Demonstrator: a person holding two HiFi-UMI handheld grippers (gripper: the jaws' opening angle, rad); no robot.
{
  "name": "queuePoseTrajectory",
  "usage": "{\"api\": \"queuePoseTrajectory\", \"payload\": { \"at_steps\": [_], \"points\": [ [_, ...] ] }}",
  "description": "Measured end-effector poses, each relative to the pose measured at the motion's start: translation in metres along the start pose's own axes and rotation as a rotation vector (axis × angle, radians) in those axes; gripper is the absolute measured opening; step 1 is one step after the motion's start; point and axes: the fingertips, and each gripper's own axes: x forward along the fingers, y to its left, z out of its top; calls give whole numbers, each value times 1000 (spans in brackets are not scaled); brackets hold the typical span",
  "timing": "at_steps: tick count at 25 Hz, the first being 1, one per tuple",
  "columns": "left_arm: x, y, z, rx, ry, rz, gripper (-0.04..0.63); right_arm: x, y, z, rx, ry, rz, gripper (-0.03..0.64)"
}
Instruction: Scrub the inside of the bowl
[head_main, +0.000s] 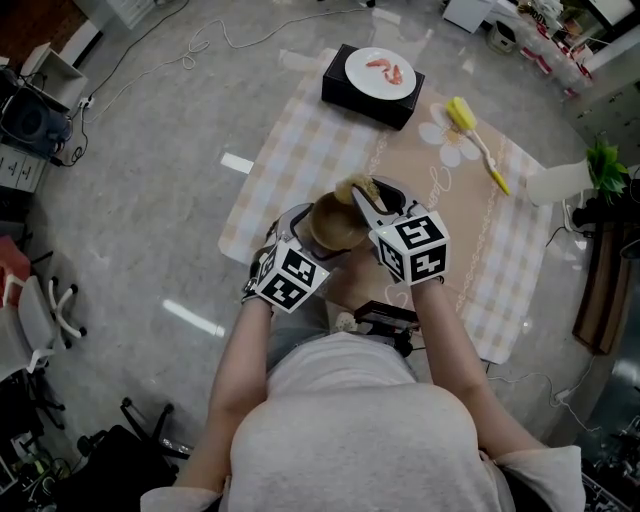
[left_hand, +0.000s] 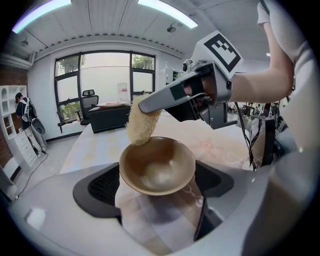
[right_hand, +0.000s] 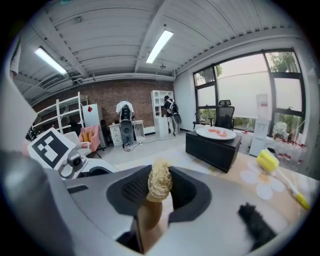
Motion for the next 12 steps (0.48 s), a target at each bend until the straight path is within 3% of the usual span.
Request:
{"api": "queuePoseTrajectory", "payload": {
  "at_steps": [12],
  "points": [
    [-1, 0, 0, 2, 7, 4, 483, -32, -3, -17, -7, 40, 4, 98]
  ]
}}
